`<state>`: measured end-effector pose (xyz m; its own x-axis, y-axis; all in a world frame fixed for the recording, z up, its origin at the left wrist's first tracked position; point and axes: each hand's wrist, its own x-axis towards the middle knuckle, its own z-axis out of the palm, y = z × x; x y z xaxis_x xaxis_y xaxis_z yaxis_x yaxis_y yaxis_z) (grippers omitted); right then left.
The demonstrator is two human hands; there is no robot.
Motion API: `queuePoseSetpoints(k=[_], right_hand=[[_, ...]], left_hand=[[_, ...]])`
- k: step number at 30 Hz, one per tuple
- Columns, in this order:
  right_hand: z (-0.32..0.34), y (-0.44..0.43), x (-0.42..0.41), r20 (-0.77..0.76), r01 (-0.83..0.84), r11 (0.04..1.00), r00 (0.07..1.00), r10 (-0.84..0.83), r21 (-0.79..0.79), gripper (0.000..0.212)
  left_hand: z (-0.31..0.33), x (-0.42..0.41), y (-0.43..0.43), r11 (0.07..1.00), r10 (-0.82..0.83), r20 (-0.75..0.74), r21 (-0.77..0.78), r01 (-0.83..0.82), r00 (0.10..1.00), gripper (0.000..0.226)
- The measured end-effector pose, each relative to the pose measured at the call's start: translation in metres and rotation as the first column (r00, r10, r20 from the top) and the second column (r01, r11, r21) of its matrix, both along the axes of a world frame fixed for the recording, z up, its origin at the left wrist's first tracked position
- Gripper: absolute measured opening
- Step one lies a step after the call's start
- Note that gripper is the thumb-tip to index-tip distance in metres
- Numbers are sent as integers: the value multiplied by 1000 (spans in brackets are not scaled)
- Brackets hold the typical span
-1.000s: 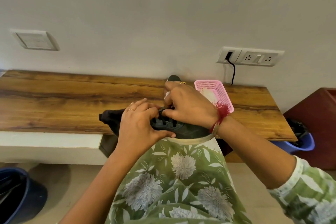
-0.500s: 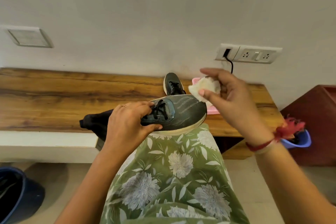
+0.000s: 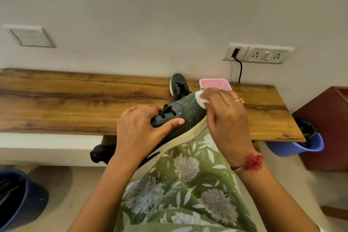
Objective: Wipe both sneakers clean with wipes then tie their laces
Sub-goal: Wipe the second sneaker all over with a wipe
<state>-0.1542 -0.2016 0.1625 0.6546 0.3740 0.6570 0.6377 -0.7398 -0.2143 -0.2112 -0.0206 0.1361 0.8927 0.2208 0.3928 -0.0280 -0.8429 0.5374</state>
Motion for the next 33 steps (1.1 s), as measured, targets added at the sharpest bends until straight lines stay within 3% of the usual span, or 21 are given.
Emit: queuePoseSetpoints(k=[3,6,8,11,13,16,19,22,24,28,33], right_hand=[[-5,4,-10,-79,-51,995,995,57,85,24],[-23,10,-24,-68,-127,991,990,124,-34,46],[-22,4,-14,-44,-100,994,994,99,-34,51],[-8,-5,5,-83,-19,993,996,29,119,46],[-6,-4,-1,-175,-61,973,979,102,220,42],[-21,2,-28,-190,-187,970,958,215,156,38],[-23,-4,-22,-101,-156,986,982,161,64,36],[-10,-13,-6,-94,-9,975,995,30,221,33],[-6,-14,-13,-145,-16,936,987,71,351,31],[-19,-13,-42,-149,-215,943,955,258,255,31],[-16,-39,-13,-84,-86,945,989,119,316,23]], left_hand=[[-1,0,1,999,35,-5,20,-35,999,66],[-1,1,5,997,18,16,81,-19,1000,61],[0,-1,4,993,-8,43,118,3,999,58],[3,-3,-3,990,-39,73,135,28,997,57],[5,-3,-6,992,-60,102,119,48,993,56],[3,-3,-5,986,-85,118,150,67,989,55],[7,-6,-8,980,-89,120,188,66,989,60],[11,-9,-15,979,-95,148,195,65,984,64],[14,-11,-19,982,-71,159,186,40,985,61],[16,-13,-24,989,19,122,142,-36,992,60],[17,-9,-46,978,50,100,195,-69,994,61]])
